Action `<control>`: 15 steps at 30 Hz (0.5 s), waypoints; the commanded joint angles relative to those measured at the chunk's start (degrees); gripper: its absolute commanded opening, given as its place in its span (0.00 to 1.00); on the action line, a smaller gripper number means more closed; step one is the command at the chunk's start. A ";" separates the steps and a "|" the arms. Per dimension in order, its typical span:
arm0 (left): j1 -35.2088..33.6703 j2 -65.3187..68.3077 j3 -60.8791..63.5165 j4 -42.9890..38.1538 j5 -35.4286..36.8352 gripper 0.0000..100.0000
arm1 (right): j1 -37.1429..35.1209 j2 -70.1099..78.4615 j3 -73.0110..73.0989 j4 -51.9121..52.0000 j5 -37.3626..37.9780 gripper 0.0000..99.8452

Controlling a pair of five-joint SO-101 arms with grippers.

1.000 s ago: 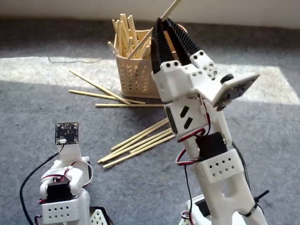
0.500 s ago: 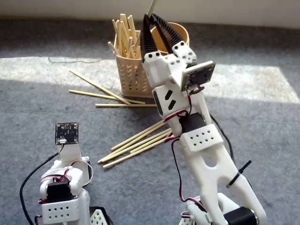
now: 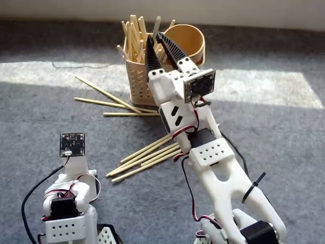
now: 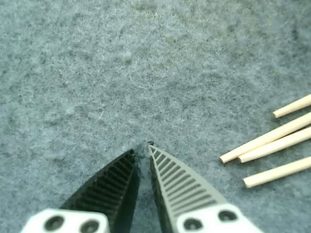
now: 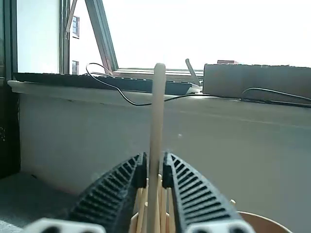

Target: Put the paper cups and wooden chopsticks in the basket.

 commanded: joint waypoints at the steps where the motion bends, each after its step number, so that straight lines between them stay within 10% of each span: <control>1: -0.31 -0.48 1.10 0.18 -0.26 0.01 | -0.92 -0.57 -0.31 -1.19 0.53 0.10; 15: -0.31 -0.48 1.10 0.18 -0.26 0.01 | -4.53 -11.03 -0.92 19.38 0.26 0.10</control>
